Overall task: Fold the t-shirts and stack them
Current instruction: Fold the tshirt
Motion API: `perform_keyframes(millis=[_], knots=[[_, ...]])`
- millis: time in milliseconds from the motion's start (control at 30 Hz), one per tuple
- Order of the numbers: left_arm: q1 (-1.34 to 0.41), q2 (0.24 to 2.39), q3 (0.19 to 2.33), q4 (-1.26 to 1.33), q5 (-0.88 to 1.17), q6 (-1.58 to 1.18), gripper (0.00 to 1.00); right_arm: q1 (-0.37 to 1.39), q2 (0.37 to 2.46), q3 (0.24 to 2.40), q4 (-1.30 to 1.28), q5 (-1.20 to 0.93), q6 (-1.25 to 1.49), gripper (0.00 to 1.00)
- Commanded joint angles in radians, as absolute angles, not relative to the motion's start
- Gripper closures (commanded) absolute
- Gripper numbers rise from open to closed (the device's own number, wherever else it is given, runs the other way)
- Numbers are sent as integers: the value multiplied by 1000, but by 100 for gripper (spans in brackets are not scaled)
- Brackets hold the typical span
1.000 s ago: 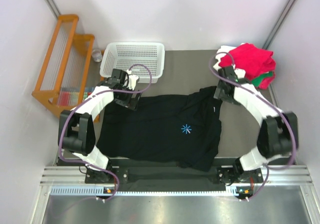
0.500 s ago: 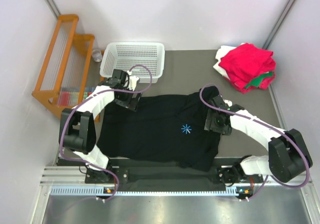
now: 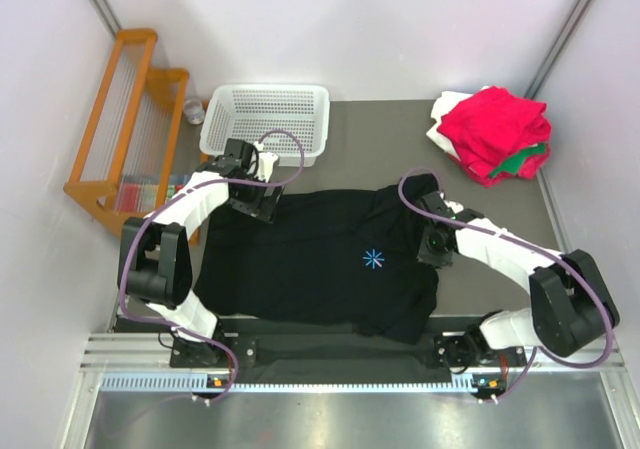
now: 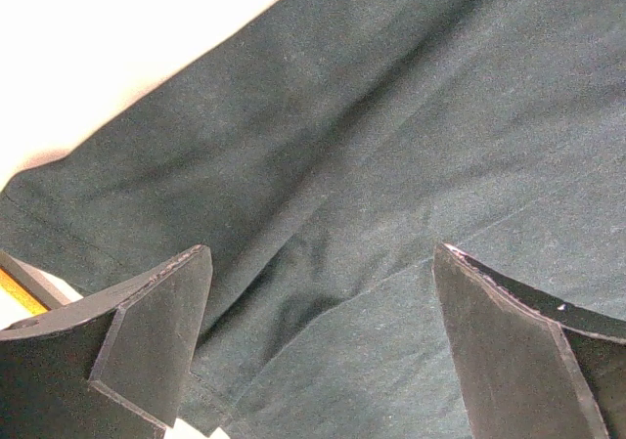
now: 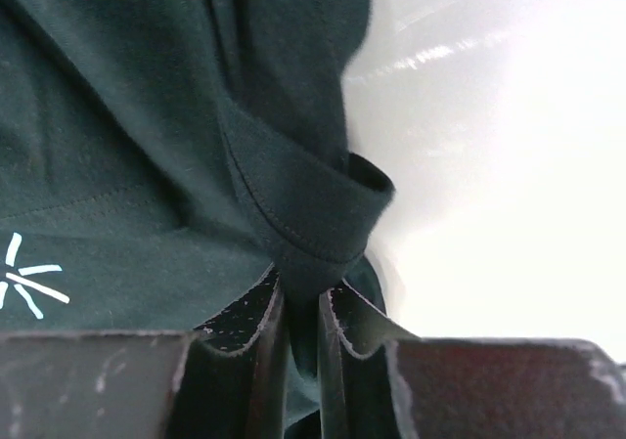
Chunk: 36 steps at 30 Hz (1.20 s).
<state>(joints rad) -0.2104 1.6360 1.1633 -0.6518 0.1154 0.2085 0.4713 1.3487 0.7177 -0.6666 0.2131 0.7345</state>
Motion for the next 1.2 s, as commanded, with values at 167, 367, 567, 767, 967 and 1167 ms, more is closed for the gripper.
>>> perform_keyframes(millis=[167,367,567,767,967,1167], knots=[[-212,1623,1207,-657,127,213,1,480,1151,738,-925,325,842,70],[-213,1617,1212,-657,133,215,1,482,1126,693,-943,272,812,36],[-212,1611,1204,-655,130,215,1,483,1210,886,-885,258,743,34],[-212,1601,1186,-649,132,209,1,506,1437,1196,-854,235,673,35],[-212,1605,1189,-649,123,204,1,627,1701,1362,-792,173,675,37],[-212,1594,1184,-650,117,209,1,727,1896,1419,-743,146,701,37]])
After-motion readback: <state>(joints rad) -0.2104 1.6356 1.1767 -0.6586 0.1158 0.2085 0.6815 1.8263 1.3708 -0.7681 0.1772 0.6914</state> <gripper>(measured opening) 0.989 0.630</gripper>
